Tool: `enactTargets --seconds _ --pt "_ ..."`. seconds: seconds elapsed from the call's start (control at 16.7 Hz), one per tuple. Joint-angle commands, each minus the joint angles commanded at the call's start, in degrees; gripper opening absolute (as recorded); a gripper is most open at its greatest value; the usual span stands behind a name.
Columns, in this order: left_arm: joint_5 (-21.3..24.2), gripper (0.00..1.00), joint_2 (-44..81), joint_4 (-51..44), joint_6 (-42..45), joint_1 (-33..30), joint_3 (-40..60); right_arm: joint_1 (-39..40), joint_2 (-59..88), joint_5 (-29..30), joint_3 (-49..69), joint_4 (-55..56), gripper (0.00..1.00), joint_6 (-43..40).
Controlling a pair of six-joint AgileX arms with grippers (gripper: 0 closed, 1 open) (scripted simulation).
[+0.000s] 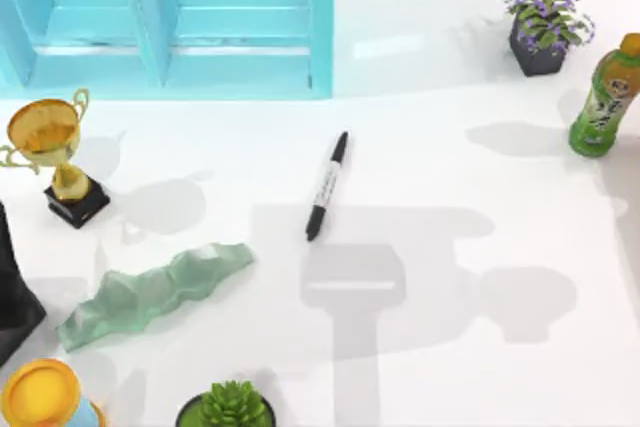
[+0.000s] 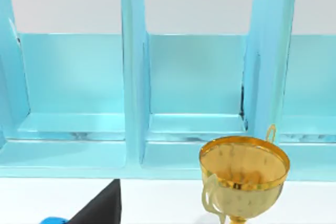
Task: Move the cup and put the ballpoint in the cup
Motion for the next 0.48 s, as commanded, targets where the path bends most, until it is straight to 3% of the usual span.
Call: enactTargets --seconds 0.24,0.48 --pt "0.0 1.0 0.0 0.0 0.0 0.0 0.0 4.05 3.53 0.0 1.8 1.52 0.0 4.14" --pt "0.0 1.0 0.0 0.0 0.0 0.0 0.0 14.69 11.4 -0.03 5.31 5.77 0.0 15.15"
